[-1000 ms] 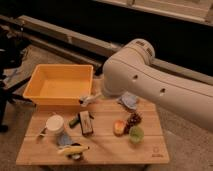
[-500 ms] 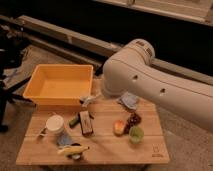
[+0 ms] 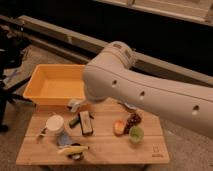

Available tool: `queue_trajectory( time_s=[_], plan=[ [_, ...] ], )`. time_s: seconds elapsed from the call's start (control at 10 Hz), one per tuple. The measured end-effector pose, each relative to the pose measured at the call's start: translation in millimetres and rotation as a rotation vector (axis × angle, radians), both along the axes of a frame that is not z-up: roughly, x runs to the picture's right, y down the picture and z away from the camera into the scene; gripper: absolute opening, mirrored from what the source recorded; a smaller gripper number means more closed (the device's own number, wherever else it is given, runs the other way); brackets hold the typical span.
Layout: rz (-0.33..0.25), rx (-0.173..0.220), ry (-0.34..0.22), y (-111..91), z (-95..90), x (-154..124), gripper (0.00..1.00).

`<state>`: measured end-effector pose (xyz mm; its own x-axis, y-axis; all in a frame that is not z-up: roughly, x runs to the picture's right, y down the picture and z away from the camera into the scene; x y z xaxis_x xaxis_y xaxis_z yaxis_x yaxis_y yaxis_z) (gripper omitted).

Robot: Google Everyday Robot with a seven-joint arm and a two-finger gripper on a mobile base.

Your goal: Place brush in paper cup

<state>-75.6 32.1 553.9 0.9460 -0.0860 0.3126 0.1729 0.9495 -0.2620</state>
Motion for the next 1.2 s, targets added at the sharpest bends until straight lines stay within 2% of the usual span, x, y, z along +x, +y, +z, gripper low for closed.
queue_trajectory(
  time_s=[0.4, 1.2],
  plan=[
    [-0.107, -0.007, -0.04, 19, 1.0, -38, 0.0],
    [-0.218, -0.038, -0.097, 41, 13.1, -95, 0.0]
  ],
)
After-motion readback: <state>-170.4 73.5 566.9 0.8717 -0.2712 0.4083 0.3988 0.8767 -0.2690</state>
